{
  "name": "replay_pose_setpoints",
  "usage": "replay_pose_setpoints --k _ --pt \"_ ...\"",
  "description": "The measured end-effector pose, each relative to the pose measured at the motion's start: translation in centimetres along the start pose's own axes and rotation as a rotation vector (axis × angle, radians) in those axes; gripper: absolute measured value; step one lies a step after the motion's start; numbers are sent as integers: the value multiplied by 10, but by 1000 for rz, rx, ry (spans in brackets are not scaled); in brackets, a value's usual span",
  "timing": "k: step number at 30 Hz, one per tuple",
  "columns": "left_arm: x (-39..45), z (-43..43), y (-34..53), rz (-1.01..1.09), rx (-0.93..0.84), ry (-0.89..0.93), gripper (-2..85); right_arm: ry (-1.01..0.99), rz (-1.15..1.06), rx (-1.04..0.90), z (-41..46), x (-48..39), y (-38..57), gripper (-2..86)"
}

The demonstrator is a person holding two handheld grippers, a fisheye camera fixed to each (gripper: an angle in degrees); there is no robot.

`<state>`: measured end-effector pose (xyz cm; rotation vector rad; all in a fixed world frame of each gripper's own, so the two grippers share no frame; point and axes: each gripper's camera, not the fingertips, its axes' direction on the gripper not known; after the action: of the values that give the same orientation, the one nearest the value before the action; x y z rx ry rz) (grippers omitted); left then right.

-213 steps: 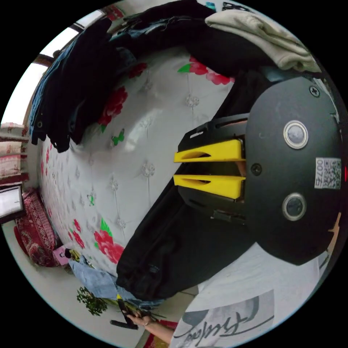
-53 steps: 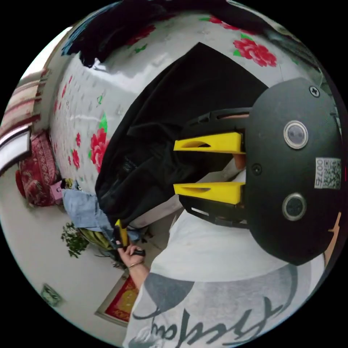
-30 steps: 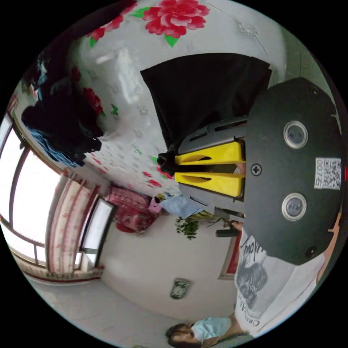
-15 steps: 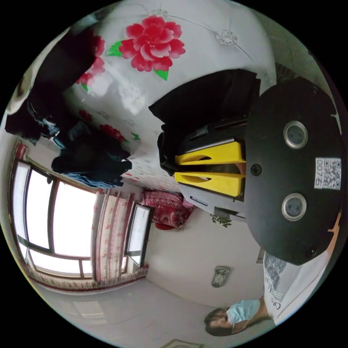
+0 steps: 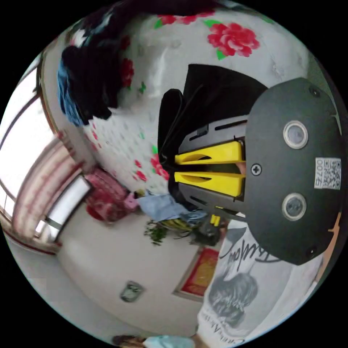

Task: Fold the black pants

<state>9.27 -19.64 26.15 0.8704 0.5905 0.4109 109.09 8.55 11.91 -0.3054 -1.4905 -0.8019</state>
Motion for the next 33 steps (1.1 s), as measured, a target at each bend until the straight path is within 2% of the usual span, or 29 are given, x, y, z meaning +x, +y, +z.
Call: replay_pose_setpoints --k 3,5,7,8,11,15,18,21,23,26,30,33 --pt "-68 -31 48 -311 120 7 58 29 -184 -286 100 -47 17 21" --pt "-113 -51 87 -517 204 29 70 57 -258 -562 186 -66 53 27" --pt "-162 -79 137 -728 332 56 85 119 -306 -669 223 -78 81 31" --pt "-171 -85 147 -762 361 50 91 144 -346 -692 232 -88 95 33" --pt "-206 -111 176 -838 449 10 119 184 -396 -658 229 -103 106 39" --pt "-253 -117 181 -878 525 124 130 192 -348 -575 225 -102 104 49" --pt "-278 -113 175 -927 535 173 106 296 -316 -563 241 -99 106 58" --pt "-294 -108 175 -1010 505 192 62 388 -143 -534 244 -83 98 62" --pt "-294 -113 177 -985 537 194 51 429 -21 -406 217 -67 93 60" --pt "-289 -125 180 -923 554 187 44 507 102 -343 199 -40 83 51" --pt "-280 -150 182 -805 591 212 40 477 135 -465 226 -22 70 26" --pt "-276 -156 176 -738 515 153 40 447 48 -434 239 -47 53 12"
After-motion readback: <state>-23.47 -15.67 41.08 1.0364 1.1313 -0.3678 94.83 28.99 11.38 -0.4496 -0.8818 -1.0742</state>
